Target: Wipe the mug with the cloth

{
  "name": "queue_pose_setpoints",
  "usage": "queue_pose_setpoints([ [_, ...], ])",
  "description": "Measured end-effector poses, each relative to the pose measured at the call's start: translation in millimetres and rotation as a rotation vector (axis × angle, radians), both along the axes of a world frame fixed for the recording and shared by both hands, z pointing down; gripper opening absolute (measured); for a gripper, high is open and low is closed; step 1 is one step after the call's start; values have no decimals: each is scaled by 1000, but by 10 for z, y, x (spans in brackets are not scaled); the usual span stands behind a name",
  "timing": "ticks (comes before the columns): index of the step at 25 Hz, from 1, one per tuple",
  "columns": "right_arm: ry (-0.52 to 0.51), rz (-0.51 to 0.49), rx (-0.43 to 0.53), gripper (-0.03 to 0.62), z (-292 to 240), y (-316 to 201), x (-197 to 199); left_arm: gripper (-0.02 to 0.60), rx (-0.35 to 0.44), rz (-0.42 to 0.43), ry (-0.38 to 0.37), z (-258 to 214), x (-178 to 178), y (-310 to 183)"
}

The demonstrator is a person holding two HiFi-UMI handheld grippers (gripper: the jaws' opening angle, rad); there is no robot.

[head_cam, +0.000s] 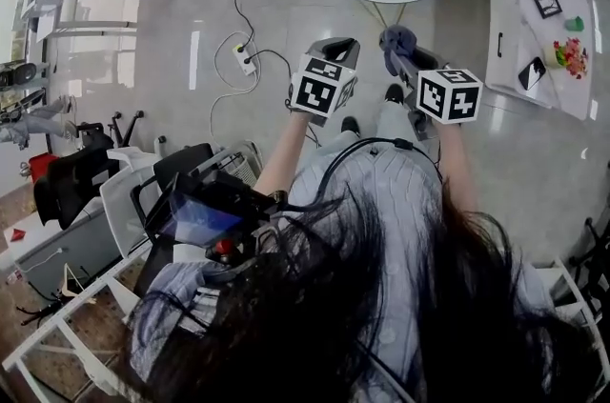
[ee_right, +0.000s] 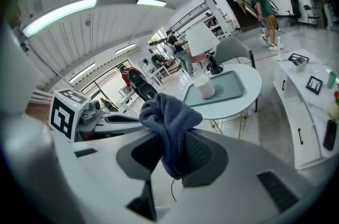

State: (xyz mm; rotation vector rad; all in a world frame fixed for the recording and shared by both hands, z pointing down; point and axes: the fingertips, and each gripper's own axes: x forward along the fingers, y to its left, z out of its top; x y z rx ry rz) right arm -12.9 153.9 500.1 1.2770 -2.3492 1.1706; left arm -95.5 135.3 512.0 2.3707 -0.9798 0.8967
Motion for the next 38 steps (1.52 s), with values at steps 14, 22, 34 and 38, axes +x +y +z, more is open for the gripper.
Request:
queue_pose_setpoints([
  [14,38,14,23,98,-123,889,-848,29,-21,-8,43,68,-833,936],
  [22,73,21,32,98,-132,1181,-964,29,-6,28,79,23,-845,1171],
  [34,92,35,61,98,-232,1252,-891,29,35,50,85,-112,-751,1147],
  [38,109,72,64,98,-277,1310,-703,29,42,90,103,-106,-547,1148],
])
